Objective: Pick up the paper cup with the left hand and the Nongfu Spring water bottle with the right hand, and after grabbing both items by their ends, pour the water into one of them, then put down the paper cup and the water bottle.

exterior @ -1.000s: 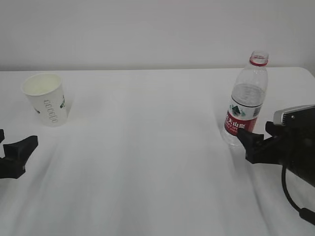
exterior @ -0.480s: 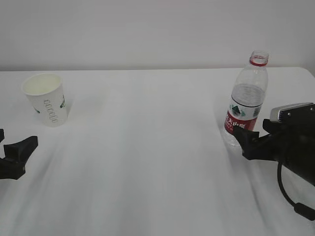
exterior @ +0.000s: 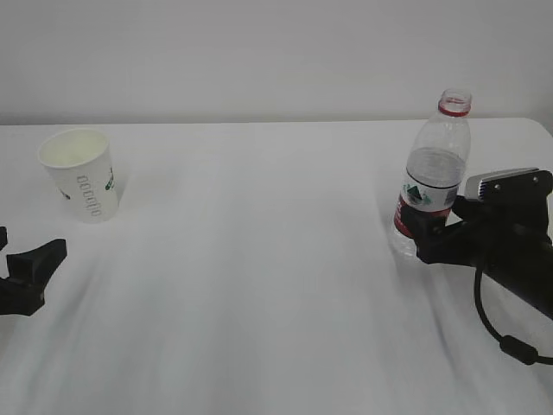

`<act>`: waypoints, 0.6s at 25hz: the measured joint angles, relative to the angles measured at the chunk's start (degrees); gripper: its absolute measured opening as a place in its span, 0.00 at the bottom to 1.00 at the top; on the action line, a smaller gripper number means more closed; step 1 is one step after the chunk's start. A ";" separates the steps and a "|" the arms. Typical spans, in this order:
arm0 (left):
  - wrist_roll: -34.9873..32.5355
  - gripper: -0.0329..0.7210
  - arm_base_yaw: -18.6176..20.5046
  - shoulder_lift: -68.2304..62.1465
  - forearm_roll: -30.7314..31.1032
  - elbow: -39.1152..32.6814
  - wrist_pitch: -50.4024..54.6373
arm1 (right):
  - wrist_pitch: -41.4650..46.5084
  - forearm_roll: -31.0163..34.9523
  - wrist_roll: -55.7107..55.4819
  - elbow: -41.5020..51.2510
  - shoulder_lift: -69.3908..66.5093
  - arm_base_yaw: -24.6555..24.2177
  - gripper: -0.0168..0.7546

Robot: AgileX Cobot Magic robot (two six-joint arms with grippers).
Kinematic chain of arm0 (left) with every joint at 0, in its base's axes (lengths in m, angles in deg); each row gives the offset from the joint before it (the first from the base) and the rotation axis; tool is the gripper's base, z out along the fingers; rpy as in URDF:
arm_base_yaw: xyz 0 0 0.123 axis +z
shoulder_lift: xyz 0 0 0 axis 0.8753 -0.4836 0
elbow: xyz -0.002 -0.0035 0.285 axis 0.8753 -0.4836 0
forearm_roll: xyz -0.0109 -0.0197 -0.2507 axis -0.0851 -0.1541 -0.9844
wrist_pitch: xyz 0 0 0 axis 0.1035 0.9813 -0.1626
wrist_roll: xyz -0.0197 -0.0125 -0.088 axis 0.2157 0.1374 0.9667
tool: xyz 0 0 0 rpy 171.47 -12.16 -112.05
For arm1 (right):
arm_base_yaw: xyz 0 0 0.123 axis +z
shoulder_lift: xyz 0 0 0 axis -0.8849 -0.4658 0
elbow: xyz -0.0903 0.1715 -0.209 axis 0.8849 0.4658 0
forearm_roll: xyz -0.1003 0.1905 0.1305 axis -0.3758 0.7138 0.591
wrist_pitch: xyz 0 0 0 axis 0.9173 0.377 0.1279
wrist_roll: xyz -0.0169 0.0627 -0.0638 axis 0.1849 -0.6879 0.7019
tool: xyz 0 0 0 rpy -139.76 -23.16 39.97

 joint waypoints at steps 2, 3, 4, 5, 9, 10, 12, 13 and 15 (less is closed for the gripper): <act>0.00 0.82 0.00 0.00 0.00 0.00 0.00 | 0.00 -0.14 -0.08 -0.93 0.00 0.00 0.89; 0.00 0.82 0.00 0.00 0.00 0.00 0.00 | 0.00 -0.14 -0.13 -1.25 -0.03 0.00 0.89; 0.00 0.82 0.00 0.00 0.00 0.00 0.00 | 0.00 -0.14 -0.13 -1.52 -0.03 0.00 0.89; 0.00 0.82 0.00 0.00 0.00 0.00 0.00 | 0.00 -0.25 -0.23 -1.83 -0.14 0.00 0.89; 0.00 0.82 0.00 0.00 0.00 0.00 0.00 | -0.02 -0.47 -0.35 -3.50 -1.75 0.00 0.89; 0.00 0.82 0.00 0.00 0.00 0.00 0.00 | -0.02 -0.47 -0.35 -3.99 -2.52 0.00 0.89; 0.00 0.82 0.00 0.00 0.00 0.00 0.00 | -0.02 -0.80 -0.48 -5.19 -3.81 0.00 0.89; 0.00 0.82 0.00 0.00 0.00 0.00 0.00 | -0.02 -0.95 -0.48 -5.59 -4.24 0.00 0.89; -0.23 0.82 0.00 0.00 0.00 0.00 0.00 | -0.02 -1.09 -0.63 -6.58 -4.48 0.00 0.89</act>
